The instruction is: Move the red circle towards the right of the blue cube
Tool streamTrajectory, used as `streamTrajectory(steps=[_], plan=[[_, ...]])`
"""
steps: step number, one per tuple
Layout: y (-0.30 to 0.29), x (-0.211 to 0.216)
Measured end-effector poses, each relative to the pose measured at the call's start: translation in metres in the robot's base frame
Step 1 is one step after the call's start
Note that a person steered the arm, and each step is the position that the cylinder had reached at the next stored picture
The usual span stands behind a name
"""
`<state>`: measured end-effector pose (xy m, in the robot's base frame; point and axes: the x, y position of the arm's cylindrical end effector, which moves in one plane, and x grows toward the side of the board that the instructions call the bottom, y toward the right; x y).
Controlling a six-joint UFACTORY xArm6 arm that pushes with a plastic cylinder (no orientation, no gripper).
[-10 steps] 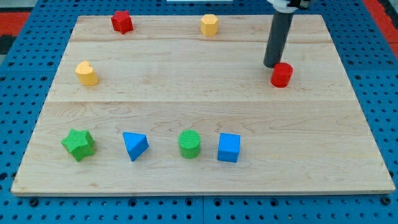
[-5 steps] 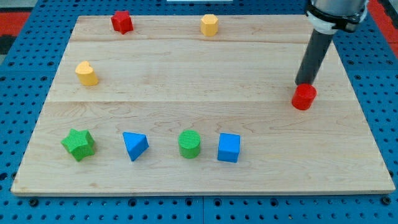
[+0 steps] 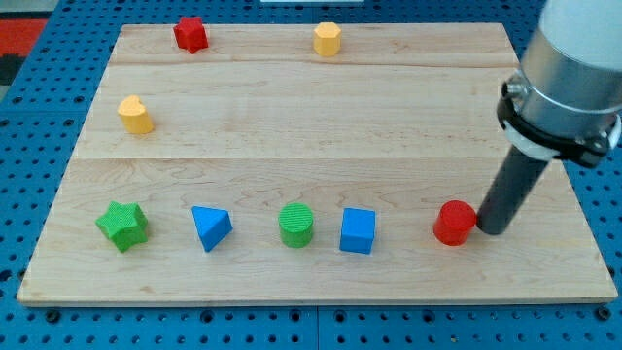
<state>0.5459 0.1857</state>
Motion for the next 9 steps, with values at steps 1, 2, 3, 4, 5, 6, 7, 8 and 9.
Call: streamTrajectory(steps=[1, 2, 3, 4, 5, 6, 7, 8, 9], plan=[[-0.016, 0.012], [-0.015, 0.010], [-0.003, -0.013], [-0.011, -0.026], [-0.031, -0.019], [-0.043, -0.012], [-0.043, -0.012], [-0.043, -0.011], [-0.047, -0.003]])
